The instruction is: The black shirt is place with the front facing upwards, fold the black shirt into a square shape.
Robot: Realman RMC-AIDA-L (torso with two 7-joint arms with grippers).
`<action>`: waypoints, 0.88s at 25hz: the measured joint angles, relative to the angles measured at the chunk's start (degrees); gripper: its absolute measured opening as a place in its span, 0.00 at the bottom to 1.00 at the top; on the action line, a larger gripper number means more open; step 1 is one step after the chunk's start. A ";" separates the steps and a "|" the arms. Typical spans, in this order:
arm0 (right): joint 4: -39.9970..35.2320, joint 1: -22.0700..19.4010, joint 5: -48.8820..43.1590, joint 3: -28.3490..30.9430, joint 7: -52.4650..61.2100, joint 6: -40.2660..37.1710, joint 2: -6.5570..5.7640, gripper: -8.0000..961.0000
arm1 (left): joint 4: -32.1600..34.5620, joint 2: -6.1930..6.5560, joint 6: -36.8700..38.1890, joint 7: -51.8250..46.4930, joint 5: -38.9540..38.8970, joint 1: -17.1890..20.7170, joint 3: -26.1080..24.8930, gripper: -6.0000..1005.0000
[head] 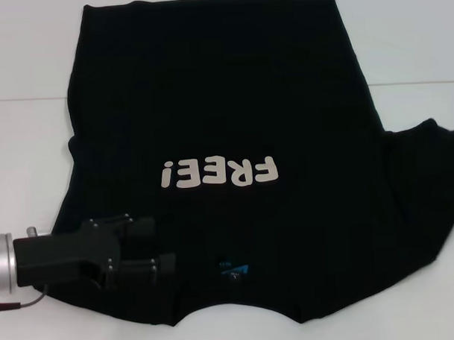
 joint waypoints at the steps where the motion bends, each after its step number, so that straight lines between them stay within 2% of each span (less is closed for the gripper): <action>1: -1.20 0.04 0.42 0.15 -0.02 -0.39 -0.07 0.06 | 0.00 0.03 0.18 -0.08 0.03 0.00 0.16 0.83; 8: -5.25 3.11 1.65 -0.60 -0.41 -2.05 -0.06 0.06 | 0.00 -0.03 0.30 -0.30 0.10 0.43 -0.09 0.83; 17: 2.13 10.69 1.36 -9.49 -1.42 -0.25 1.94 0.06 | -0.01 -0.18 -0.01 -0.26 0.10 0.74 -0.14 0.83; 22: 5.62 14.31 1.33 -15.11 -1.96 0.79 3.63 0.06 | 0.05 -0.19 -0.29 -0.28 0.10 0.77 -0.17 0.83</action>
